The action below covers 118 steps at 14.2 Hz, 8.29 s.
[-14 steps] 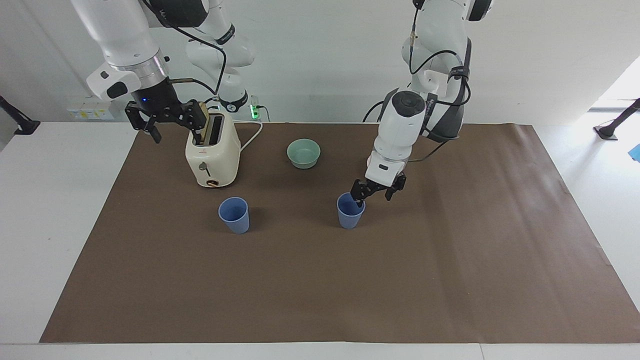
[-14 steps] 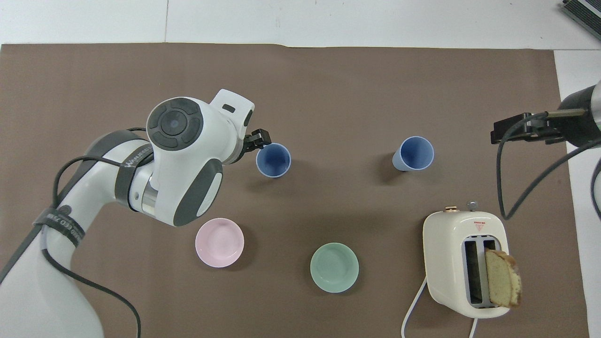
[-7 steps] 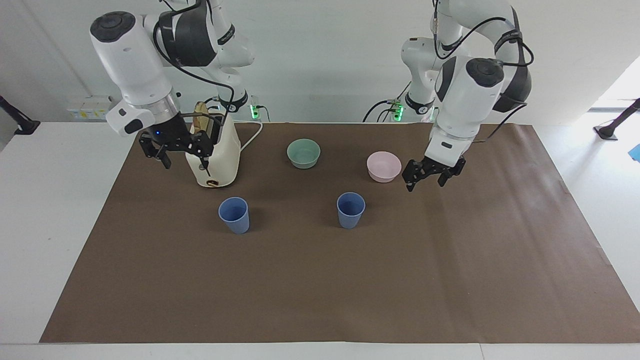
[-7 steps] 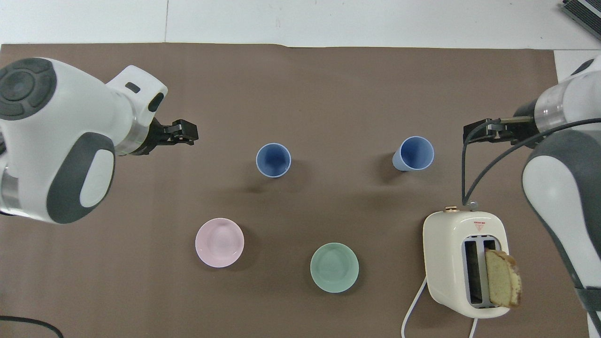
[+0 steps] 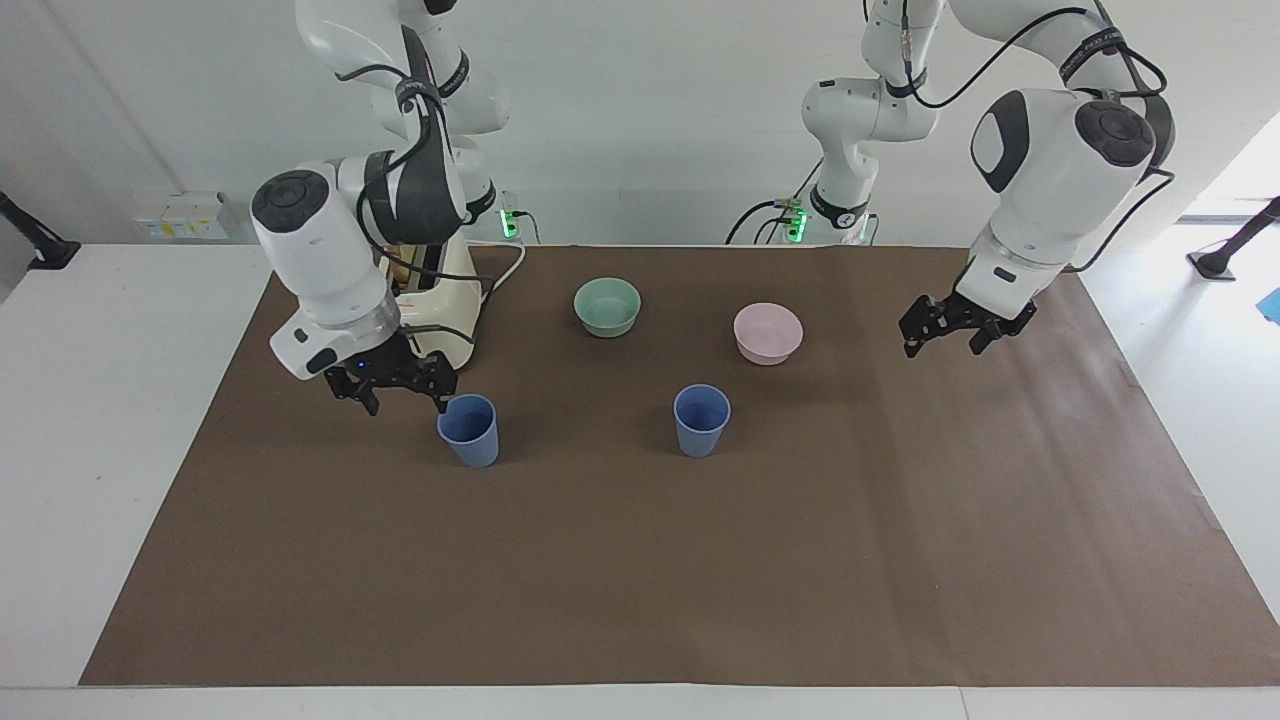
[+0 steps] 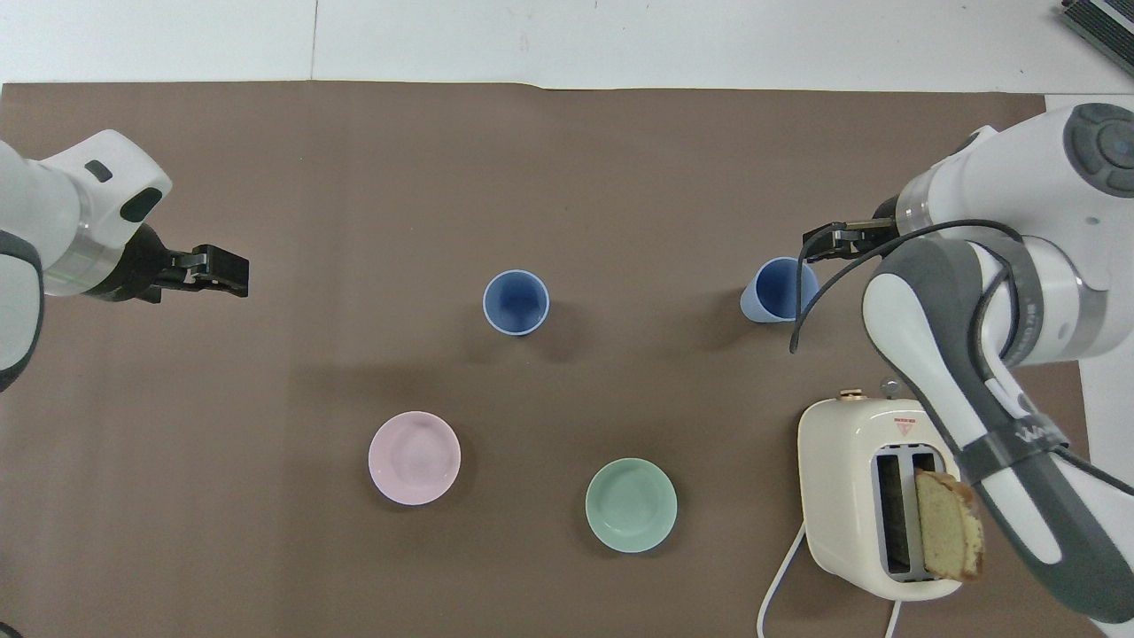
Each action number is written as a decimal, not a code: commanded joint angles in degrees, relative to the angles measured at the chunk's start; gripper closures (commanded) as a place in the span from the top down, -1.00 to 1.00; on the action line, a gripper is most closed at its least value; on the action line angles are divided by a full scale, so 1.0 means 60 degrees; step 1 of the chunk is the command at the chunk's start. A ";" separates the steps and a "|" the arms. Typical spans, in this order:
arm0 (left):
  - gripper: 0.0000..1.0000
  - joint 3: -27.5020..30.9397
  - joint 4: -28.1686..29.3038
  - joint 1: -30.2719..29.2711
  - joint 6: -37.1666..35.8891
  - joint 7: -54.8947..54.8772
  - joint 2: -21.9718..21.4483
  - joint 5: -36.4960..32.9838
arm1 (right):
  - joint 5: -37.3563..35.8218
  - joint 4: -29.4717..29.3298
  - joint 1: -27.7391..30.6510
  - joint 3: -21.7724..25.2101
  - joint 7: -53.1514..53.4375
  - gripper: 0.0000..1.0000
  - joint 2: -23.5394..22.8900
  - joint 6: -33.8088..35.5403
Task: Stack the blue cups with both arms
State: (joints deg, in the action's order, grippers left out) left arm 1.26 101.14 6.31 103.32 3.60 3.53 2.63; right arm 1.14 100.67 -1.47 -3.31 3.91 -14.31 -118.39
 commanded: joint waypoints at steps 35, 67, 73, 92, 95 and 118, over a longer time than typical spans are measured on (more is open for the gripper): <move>1.00 -0.0430 -0.2209 -0.0920 -0.3158 -0.1786 -0.1393 -0.0146 | 0.0880 -0.0706 -0.0839 -0.0077 0.0432 -1.00 -0.0414 0.0788; 1.00 -0.0416 -0.2282 -0.0979 -0.3246 -0.1713 -0.1379 -0.0146 | 0.1100 -0.2762 -0.4311 -0.0400 0.2967 -1.00 -0.1424 0.0412; 1.00 -0.0416 -0.2282 -0.0979 -0.3246 -0.1728 -0.1379 -0.0146 | 0.1026 -0.2643 -0.4326 -0.0400 0.2967 -1.00 -0.1659 0.0264; 1.00 -0.0518 -0.2194 -0.0832 -0.3158 -0.0848 -0.1408 -0.0132 | 0.1012 -0.2233 -0.4194 -0.0385 0.3025 0.09 -0.1834 -0.0205; 1.00 -0.0518 -0.2194 -0.0847 -0.3158 -0.1198 -0.1408 -0.0132 | 0.1012 -0.2248 -0.4194 -0.0385 0.3025 0.23 -0.1849 -0.0219; 1.00 -0.0474 -0.2180 -0.0935 -0.3144 -0.1054 -0.1262 -0.0132 | -0.0175 -0.2629 -0.0402 -0.0253 0.0625 1.00 0.0874 0.2665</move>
State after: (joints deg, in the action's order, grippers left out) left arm -1.62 86.71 1.00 84.03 -2.59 -3.07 1.30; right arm 0.73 83.97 -6.58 -4.13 10.50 -11.42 -104.17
